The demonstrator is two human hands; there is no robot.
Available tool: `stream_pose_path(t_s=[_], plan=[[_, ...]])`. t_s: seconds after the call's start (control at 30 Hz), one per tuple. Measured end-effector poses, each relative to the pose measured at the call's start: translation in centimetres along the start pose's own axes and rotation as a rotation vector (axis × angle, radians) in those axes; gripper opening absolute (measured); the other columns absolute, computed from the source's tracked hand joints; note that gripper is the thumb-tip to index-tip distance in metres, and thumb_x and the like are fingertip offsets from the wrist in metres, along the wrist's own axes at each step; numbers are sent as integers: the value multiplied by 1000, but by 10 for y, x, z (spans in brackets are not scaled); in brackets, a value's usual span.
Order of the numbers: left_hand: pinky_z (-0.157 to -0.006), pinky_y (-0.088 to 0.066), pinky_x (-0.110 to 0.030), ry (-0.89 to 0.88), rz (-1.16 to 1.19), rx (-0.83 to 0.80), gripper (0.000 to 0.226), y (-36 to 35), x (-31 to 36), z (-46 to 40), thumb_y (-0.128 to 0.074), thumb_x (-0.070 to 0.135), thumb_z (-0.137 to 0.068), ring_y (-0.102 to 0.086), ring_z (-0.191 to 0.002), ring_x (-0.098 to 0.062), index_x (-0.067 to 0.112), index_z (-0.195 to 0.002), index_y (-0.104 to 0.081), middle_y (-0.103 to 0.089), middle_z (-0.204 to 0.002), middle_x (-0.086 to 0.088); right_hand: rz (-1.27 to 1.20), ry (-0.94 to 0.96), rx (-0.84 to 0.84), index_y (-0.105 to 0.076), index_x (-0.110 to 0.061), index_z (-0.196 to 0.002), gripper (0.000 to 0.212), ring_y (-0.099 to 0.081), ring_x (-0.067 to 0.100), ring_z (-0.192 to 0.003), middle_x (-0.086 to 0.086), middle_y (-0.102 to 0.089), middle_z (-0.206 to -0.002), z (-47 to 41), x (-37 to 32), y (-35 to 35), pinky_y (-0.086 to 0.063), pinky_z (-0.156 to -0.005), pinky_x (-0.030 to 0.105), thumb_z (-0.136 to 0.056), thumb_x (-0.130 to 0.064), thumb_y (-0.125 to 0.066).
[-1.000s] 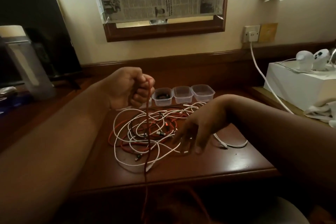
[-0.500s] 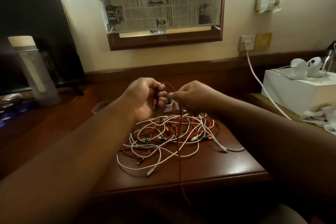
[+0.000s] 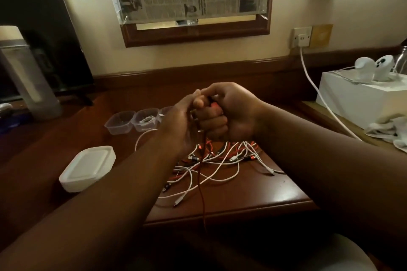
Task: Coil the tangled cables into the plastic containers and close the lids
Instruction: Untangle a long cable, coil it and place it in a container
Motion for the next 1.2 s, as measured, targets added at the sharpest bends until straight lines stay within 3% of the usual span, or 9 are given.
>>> stream_pose_path(t_s=[0.2, 0.37, 0.5, 0.6, 0.77, 0.87, 0.97, 1.1, 1.2], plan=[[-49, -34, -25, -48, -289, 30, 26, 25, -38, 9, -49, 12, -98, -45, -50, -12, 24, -113, -68, -61, -71, -1, -111, 378, 283, -59, -2, -117, 38, -69, 21, -81, 10, -66, -88, -2, -12, 31, -59, -70, 29, -108, -27, -32], [-45, -35, -18, -95, -926, 43, 21, 41, -27, 24, -53, 9, -99, -45, -46, -7, 25, -105, -66, -60, -57, 7, 1122, 496, 725, -61, -19, -112, 20, -67, 9, -96, -3, -67, -106, 2, -5, 71, -57, -88, 27, -103, -12, -45], [-50, -44, -18, -297, -1298, 29, 14, 40, -2, 25, -57, 21, -98, -55, -52, -3, 30, -93, -67, -64, -60, 16, 1409, 150, 594, -60, -24, -110, 16, -64, 4, -84, -5, -65, -100, 0, 12, 80, -51, -65, 16, -102, -18, -47], [-58, -50, -44, -457, -1249, 54, 12, 33, 14, 16, -61, 23, -96, -63, -64, -27, 25, -90, -71, -69, -73, 2, 893, 20, 449, -58, -15, -97, 22, -53, 5, -51, -5, -57, -67, 0, 28, 69, -42, -48, 18, -106, -20, -39], [-44, -29, -23, -366, -717, 161, 15, 34, 6, -9, -61, 19, -96, -39, -45, -8, 19, -84, -71, -48, -52, 7, 15, 22, 41, -49, -14, -70, 57, -16, 10, -41, -5, -27, -49, 3, 44, 47, -9, -41, 24, -101, -54, -23], [-47, -22, -23, -124, -388, 158, 22, 30, -25, -14, -62, 24, -89, -33, -47, -10, 23, -72, -74, -43, -56, 2, -349, 166, -113, -47, -15, -74, 39, -22, 10, -40, -5, -32, -52, 7, 28, 30, -18, -41, 23, -98, -39, -28], [-47, -19, -24, -30, -415, 97, 28, 23, -55, -10, -55, 23, -97, -29, -43, -8, 24, -79, -77, -42, -56, 0, -553, 452, 126, -45, -16, -77, 35, -37, 11, -46, -3, -35, -60, 5, 5, 38, -34, -47, 25, -103, -32, -28], [-48, -35, -19, -132, -780, 75, 20, 18, -53, -3, -56, 25, -100, -48, -48, -8, 23, -98, -76, -56, -57, 9, 536, 676, 675, -52, -14, -85, 27, -55, 10, -60, 2, -55, -71, 13, -4, 65, -51, -61, 25, -106, -23, -37], [-53, -44, -11, -297, -1011, 119, 12, 22, -30, -2, -63, 26, -95, -61, -59, 2, 27, -90, -72, -70, -72, 9, 1399, 355, 714, -49, -22, -80, 28, -52, 8, -58, 0, -55, -73, 12, 9, 65, -43, -57, 25, -106, -30, -39]])
Point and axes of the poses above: each hand's wrist, its own z-axis away from the middle knuckle, its own y-axis out of the back of the hand, x = y × z, the point moved 2 cm from there along -z, towards the middle knuckle
